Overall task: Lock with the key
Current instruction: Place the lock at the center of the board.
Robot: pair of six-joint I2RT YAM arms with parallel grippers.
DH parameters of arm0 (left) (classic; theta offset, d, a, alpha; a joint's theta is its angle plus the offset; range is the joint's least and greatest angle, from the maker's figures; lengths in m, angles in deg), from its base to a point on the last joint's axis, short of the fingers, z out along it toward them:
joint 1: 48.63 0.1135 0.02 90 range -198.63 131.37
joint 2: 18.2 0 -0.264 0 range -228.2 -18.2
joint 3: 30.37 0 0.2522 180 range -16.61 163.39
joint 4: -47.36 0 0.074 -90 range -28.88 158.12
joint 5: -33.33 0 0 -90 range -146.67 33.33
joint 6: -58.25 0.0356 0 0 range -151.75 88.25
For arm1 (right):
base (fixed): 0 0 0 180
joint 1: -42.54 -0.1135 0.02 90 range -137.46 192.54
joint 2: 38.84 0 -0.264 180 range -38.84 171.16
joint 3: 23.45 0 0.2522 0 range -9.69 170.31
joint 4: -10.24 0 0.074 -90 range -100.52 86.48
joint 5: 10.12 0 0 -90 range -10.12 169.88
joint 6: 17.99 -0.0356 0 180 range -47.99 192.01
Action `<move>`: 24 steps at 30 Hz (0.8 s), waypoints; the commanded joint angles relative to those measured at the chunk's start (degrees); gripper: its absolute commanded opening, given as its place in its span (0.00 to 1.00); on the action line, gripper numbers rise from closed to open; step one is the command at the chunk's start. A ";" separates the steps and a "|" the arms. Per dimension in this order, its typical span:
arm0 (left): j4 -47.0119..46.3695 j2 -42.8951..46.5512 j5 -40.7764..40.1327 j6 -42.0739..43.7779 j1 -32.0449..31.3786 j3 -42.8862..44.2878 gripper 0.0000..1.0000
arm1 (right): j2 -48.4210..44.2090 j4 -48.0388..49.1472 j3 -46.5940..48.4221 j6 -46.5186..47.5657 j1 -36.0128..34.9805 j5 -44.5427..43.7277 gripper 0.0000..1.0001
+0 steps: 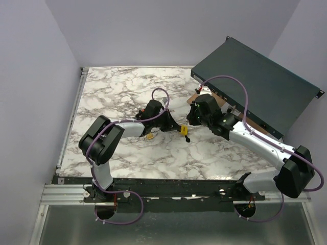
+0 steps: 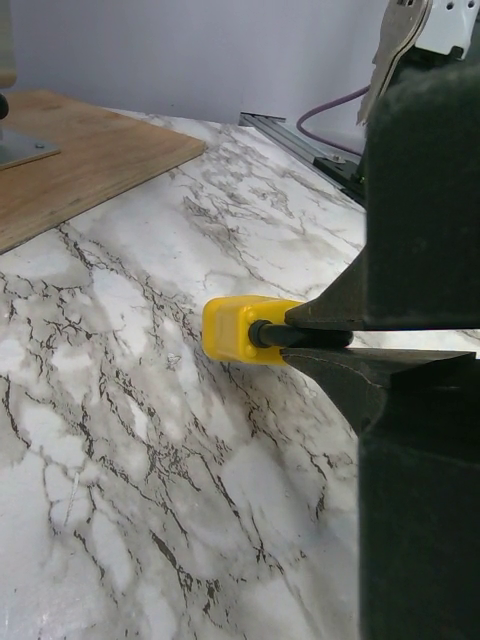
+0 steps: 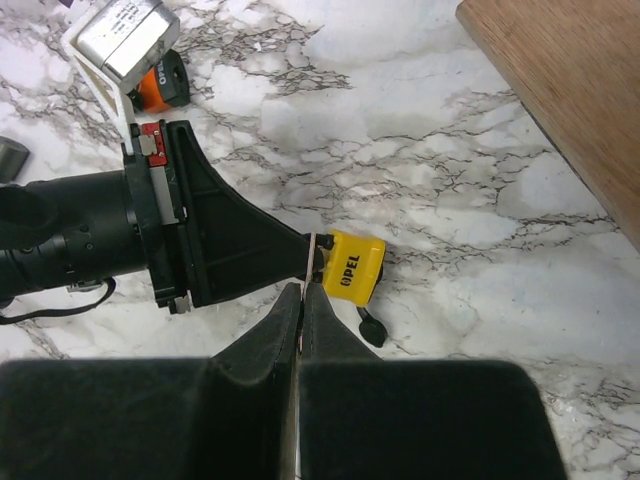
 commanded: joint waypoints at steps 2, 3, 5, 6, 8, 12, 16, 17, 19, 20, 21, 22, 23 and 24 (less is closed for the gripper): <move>-1.02 -0.60 0.71 -0.07 -0.34 1.33 0.13 | 1.56 0.13 -0.25 0.46 -0.04 -2.43 0.01; -0.60 -0.69 0.43 0.02 -0.35 1.16 0.17 | 1.89 0.13 -0.23 0.39 -0.06 -2.35 0.01; 0.30 -0.70 -0.07 0.27 -0.33 0.89 0.25 | 2.59 0.13 -0.07 0.48 -0.07 -2.21 0.01; 0.31 -0.70 -0.09 0.37 -0.35 0.71 0.29 | 2.98 0.21 -0.05 0.61 -0.06 -2.13 0.01; 0.54 -0.67 -0.40 0.70 -0.30 0.57 0.34 | 3.93 0.30 0.21 0.91 -0.02 -2.24 0.01; 2.46 -0.79 -1.27 1.36 -0.34 1.17 0.39 | 6.46 0.45 0.99 1.47 -0.07 -2.68 0.01; 7.60 1.34 -4.43 3.13 -0.26 1.95 0.47 | 9.28 0.89 1.70 1.40 -0.15 -1.62 0.01; 9.14 2.16 -5.78 3.76 -0.21 2.21 0.49 | 9.82 1.10 1.79 1.30 -0.14 -1.24 0.01; 12.42 3.52 -8.09 4.95 -0.10 2.87 0.52 | 11.08 1.68 2.01 1.19 -0.18 -0.68 0.01; 13.31 3.99 -8.62 5.34 0.00 3.05 0.54 | 11.84 1.94 2.18 1.17 -0.25 -0.51 0.01; 14.08 4.53 -9.18 5.52 0.13 3.23 0.56 | 12.57 2.13 2.32 1.16 -0.41 -0.50 0.01; 14.94 4.86 -9.65 5.50 0.33 3.34 0.58 | 13.15 2.31 2.54 1.15 -0.60 -0.50 0.01; 15.30 5.24 -9.80 5.48 0.55 3.34 0.59 | 13.90 2.70 2.73 1.14 -0.84 -0.44 0.01; 15.37 5.68 -9.72 5.32 0.78 3.14 0.61 | 14.61 2.79 2.97 1.11 -1.01 -0.34 0.01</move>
